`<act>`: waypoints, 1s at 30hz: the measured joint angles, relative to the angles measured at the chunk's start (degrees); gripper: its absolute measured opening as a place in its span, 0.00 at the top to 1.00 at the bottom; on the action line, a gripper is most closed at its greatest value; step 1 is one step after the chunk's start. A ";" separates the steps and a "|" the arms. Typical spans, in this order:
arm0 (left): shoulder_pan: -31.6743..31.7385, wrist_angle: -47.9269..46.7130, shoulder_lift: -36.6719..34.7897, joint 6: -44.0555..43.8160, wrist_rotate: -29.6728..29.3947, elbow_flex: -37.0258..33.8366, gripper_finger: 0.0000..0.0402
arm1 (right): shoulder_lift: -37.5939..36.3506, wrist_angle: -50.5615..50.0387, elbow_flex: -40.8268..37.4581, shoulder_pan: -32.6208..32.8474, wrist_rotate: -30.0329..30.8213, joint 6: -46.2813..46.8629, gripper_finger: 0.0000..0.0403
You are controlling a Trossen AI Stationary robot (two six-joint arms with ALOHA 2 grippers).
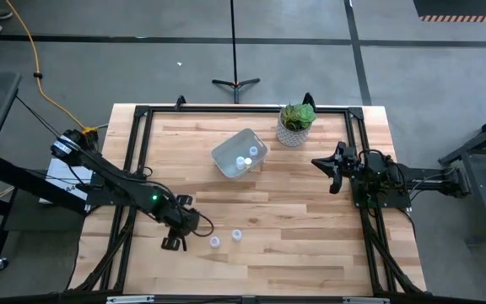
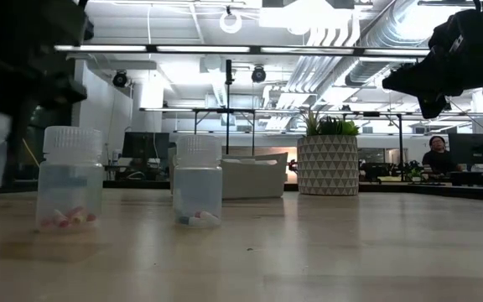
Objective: Pick and place pill bottles into a basket
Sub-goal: Put the transparent medicine bottle into the white bin
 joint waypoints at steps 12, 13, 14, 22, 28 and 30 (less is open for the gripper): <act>15.32 -12.58 -0.02 19.88 -14.08 18.90 0.56 | 0.00 -1.31 0.00 0.00 0.42 2.69 1.00; 17.28 -12.05 -0.02 20.95 -14.08 20.28 0.56 | 0.00 -1.32 0.00 0.00 0.42 2.70 1.00; 19.30 -11.24 -0.02 21.66 -14.06 21.35 0.56 | -0.02 -1.29 0.00 0.02 0.42 2.71 0.99; 34.82 -5.03 2.51 26.16 -8.55 22.91 0.54 | -0.02 -1.29 0.00 0.00 2.14 2.60 0.99; 40.42 -3.37 9.03 34.37 -8.46 22.77 0.55 | -0.02 -1.62 0.00 0.01 2.14 2.64 0.98; 41.88 -2.09 11.25 35.64 -8.10 22.84 0.53 | -0.07 -1.60 0.00 0.00 2.17 2.64 0.98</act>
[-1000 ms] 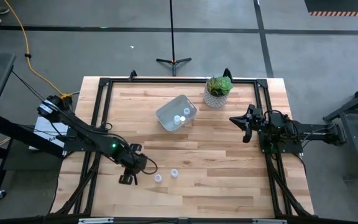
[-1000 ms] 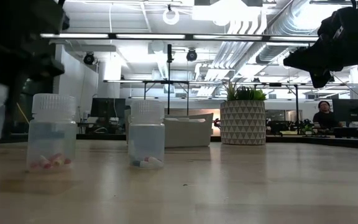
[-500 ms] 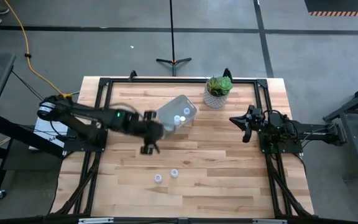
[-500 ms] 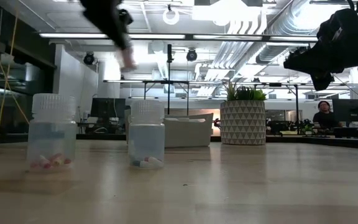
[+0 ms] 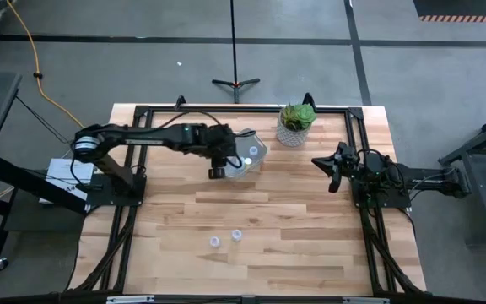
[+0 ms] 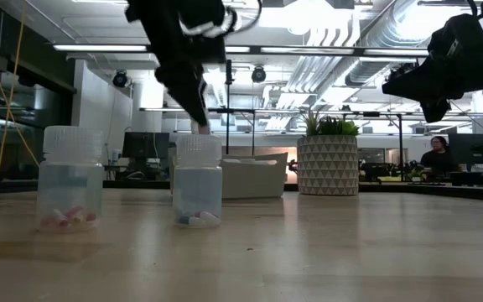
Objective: Pick and place pill bottles into a basket
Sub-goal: Put the transparent medicine bottle into the white bin
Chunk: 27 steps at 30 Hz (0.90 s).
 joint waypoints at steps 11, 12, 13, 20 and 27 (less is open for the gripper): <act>5.68 -0.29 7.98 5.72 6.13 -0.04 0.55 | 0.04 -0.44 0.00 0.02 1.26 0.00 0.98; 5.68 -0.14 8.30 6.15 6.58 -0.04 0.54 | 0.04 -0.45 0.00 0.02 1.53 -0.04 0.98; 5.68 -0.08 8.55 6.60 7.03 -0.02 0.53 | 0.04 -0.46 0.00 0.02 1.87 -0.09 0.98; 5.60 0.29 8.95 7.62 7.58 -0.03 0.49 | 0.04 -1.38 0.00 0.02 2.47 -0.09 0.98; 5.60 -0.05 8.95 7.55 7.65 -0.02 0.46 | 0.04 -1.68 0.00 0.02 2.54 -0.13 0.98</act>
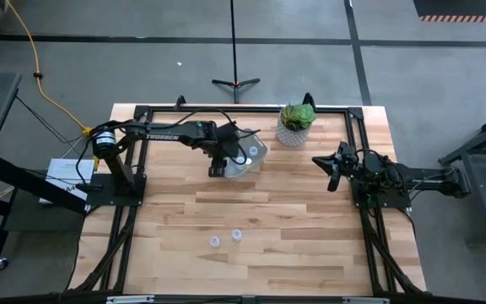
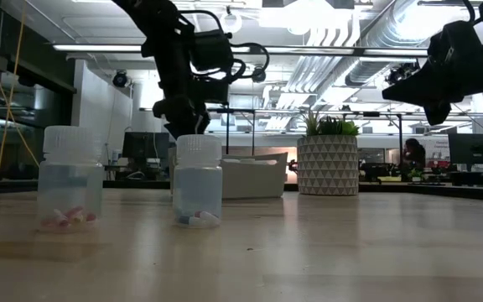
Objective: Pick and place pill bottles into a basket
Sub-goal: Put the transparent medicine bottle into the white bin
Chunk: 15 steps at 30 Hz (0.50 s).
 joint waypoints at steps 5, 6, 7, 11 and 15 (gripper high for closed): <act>0.00 -0.05 0.00 -0.55 -1.38 0.00 0.37 | 0.00 -0.43 0.00 -0.01 0.00 0.13 0.98; 0.00 -0.06 0.00 -0.55 -2.47 0.00 0.35 | 0.00 -0.44 0.00 0.00 0.00 0.13 0.98; 0.00 -0.04 0.00 -0.53 -3.65 0.00 0.32 | 0.00 -0.46 0.00 -0.02 0.00 0.13 0.98; 0.00 -5.12 0.02 -0.63 -5.76 3.84 0.23 | 0.00 -0.48 0.00 -0.02 0.00 0.15 0.98; -0.02 -11.62 -0.02 -3.82 -4.69 11.60 0.19 | 0.01 -0.48 0.00 -0.01 -0.01 0.06 0.98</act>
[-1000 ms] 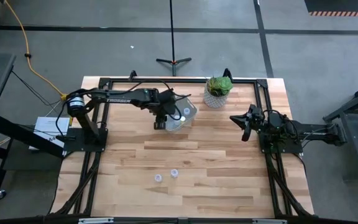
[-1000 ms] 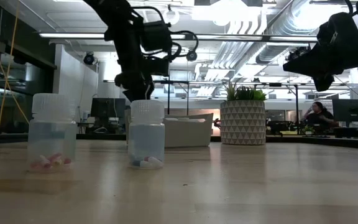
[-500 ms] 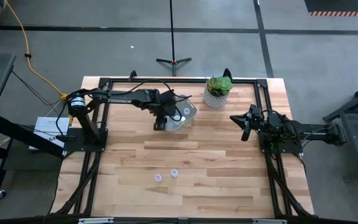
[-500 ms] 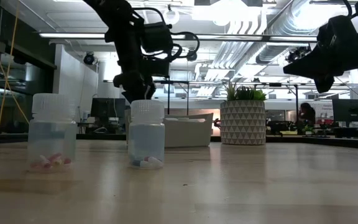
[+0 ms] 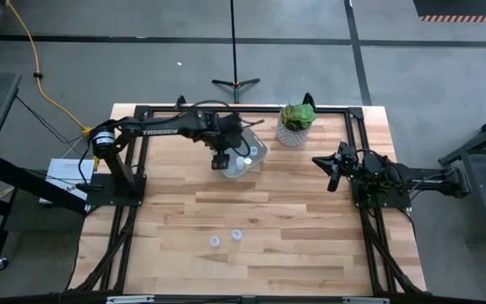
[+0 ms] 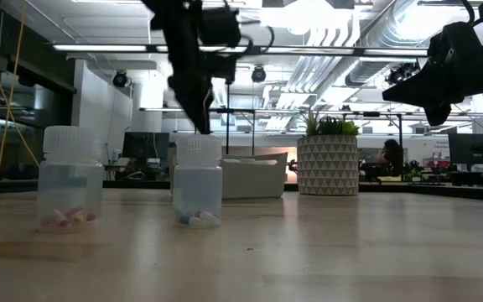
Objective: Pick and place pill bottles into a basket
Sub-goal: Put the transparent medicine bottle into the white bin
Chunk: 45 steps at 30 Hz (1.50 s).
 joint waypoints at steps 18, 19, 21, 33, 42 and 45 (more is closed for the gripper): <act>-22.06 -12.31 -0.07 -14.21 14.42 9.65 0.35 | -0.01 -0.22 0.00 -0.01 -0.44 0.10 0.98; -23.85 -12.37 -0.07 -16.09 14.89 9.65 0.35 | -0.01 -0.22 0.00 -0.01 -0.50 0.10 0.98; -27.26 -12.76 -0.07 -19.71 14.95 9.65 0.35 | -0.01 -0.23 0.00 -0.01 -1.02 0.10 0.98; -38.34 1.64 0.00 -33.98 14.70 2.82 0.32 | -0.01 -4.47 0.00 -0.01 -5.56 2.43 0.98; -39.90 6.23 0.00 -34.43 13.98 -3.41 0.21 | 0.01 -6.38 0.04 -0.01 -6.35 3.96 0.98; -39.85 8.20 0.00 -34.61 13.92 -5.23 0.16 | 0.01 -6.40 0.04 -0.01 -6.35 3.88 0.98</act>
